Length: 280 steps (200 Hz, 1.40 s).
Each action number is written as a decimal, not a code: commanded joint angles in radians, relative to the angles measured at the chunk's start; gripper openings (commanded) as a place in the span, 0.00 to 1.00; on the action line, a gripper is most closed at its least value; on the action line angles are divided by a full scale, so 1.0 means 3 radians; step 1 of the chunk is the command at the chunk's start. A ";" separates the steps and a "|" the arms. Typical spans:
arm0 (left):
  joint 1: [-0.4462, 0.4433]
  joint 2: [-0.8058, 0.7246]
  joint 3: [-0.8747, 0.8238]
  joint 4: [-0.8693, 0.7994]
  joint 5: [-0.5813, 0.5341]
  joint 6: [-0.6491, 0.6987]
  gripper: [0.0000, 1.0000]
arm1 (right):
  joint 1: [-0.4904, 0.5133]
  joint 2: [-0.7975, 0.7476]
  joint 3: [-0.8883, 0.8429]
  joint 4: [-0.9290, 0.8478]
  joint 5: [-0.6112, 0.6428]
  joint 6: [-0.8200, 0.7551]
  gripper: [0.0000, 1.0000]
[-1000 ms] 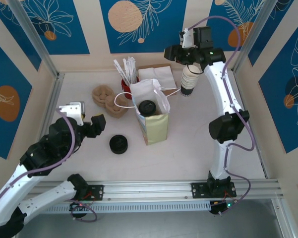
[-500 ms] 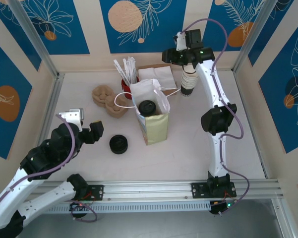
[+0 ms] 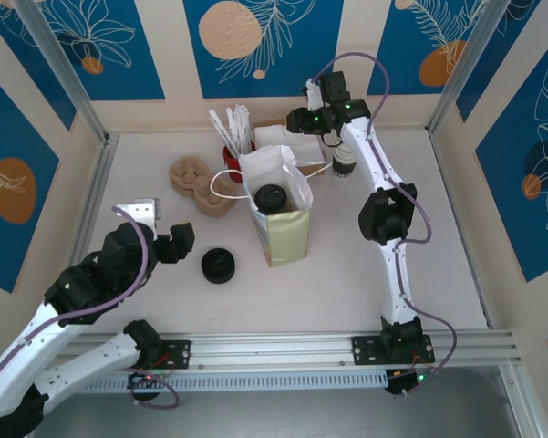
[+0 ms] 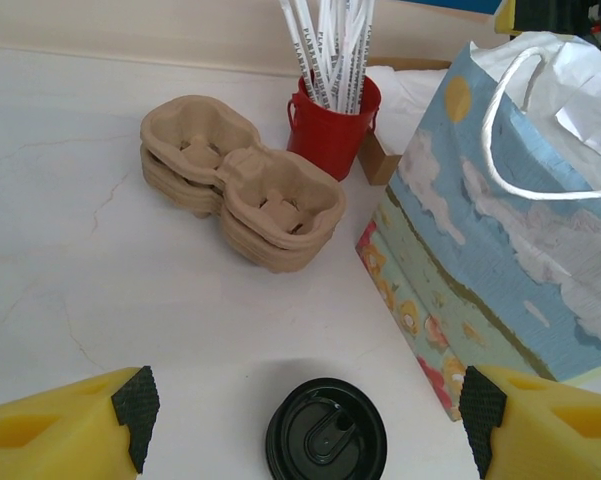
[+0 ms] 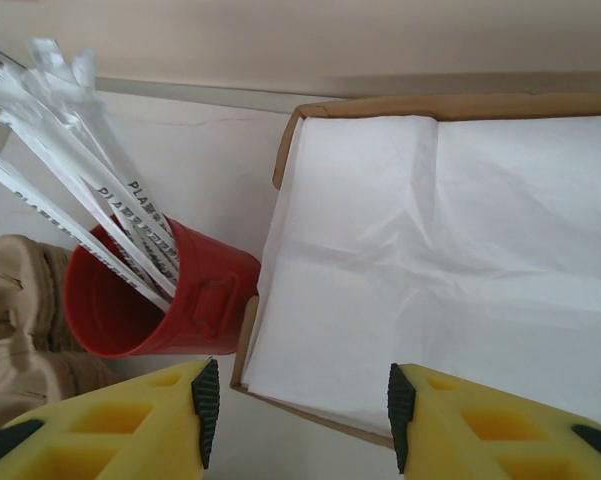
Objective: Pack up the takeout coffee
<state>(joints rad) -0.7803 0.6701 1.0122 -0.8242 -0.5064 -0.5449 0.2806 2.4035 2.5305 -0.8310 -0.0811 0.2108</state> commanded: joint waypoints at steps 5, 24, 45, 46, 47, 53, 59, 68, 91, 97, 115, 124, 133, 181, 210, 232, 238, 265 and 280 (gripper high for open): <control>-0.0016 -0.0014 0.0067 -0.0106 0.0045 -0.0082 0.80 | 0.0042 0.0096 -0.0181 0.0211 0.0138 -0.0192 0.50; -0.0017 -0.0014 0.0077 -0.0183 0.0062 -0.0140 0.80 | 0.0051 0.0218 -0.0158 0.0219 0.0192 -0.0206 0.51; -0.0015 -0.0024 0.0040 -0.0184 0.0062 -0.0190 0.81 | 0.0077 0.0349 -0.0120 0.0234 0.0294 -0.0250 0.53; -0.0014 -0.0024 0.0036 -0.0181 0.0062 -0.0192 0.81 | 0.0079 0.0354 -0.0118 0.0234 0.0302 -0.0254 0.53; -0.0015 -0.0024 0.0036 -0.0179 0.0062 -0.0192 0.81 | 0.0081 0.0359 -0.0119 0.0236 0.0309 -0.0256 0.53; -0.0012 -0.0024 0.0023 -0.0169 0.0063 -0.0202 0.81 | 0.0088 0.0385 -0.0118 0.0257 0.0351 -0.0275 0.53; -0.0017 -0.0018 0.0017 -0.0161 0.0066 -0.0211 0.81 | 0.0097 0.0409 -0.0117 0.0277 0.0382 -0.0286 0.53; -0.0014 -0.0010 0.0003 -0.0149 0.0070 -0.0219 0.81 | 0.0113 0.0448 -0.0116 0.0303 0.0432 -0.0293 0.53; -0.0016 0.0045 0.0004 -0.0142 0.0080 -0.0235 0.81 | 0.0142 0.0526 -0.0111 0.0411 0.0552 -0.0322 0.55; -0.0014 0.0063 0.0007 -0.0142 0.0083 -0.0239 0.81 | 0.0144 0.0563 -0.0112 0.0452 0.0582 -0.0336 0.56; -0.0017 0.0108 0.0026 -0.0145 0.0112 -0.0242 0.81 | 0.0154 0.0710 0.0034 0.0450 0.0708 -0.0334 0.57; -0.0014 0.0122 0.0028 -0.0151 0.0123 -0.0258 0.81 | 0.0155 0.0777 0.0113 0.0444 0.0746 -0.0350 0.58; -0.0012 0.0127 0.0024 -0.0147 0.0123 -0.0269 0.81 | 0.0159 0.0824 0.0152 0.0466 0.0795 -0.0367 0.59; -0.0015 0.0158 0.0001 -0.0091 0.0139 -0.0310 0.81 | 0.0161 0.0924 0.0200 0.0620 0.0979 -0.0454 0.64; -0.0014 0.0190 -0.0025 -0.0032 0.0124 -0.0338 0.81 | 0.0165 0.1038 0.0240 0.0661 0.1088 -0.0472 0.66; -0.0015 0.0215 -0.0038 0.0017 0.0147 -0.0344 0.81 | 0.0174 0.1139 0.0326 0.0642 0.1162 -0.0508 0.66; -0.0014 0.0228 -0.0035 0.0017 0.0148 -0.0342 0.81 | 0.0169 0.1155 0.0333 0.0647 0.1144 -0.0529 0.66; -0.0013 0.0258 -0.0046 0.0033 0.0144 -0.0346 0.81 | 0.0174 0.1181 0.0320 0.0653 0.1117 -0.0544 0.66; -0.0013 0.0268 -0.0058 0.0048 0.0144 -0.0347 0.81 | 0.0176 0.1187 0.0338 0.0643 0.1106 -0.0542 0.65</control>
<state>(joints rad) -0.7803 0.7471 1.0039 -0.8421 -0.4717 -0.6312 0.3267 2.7373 2.5977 -0.6426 0.2405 0.0692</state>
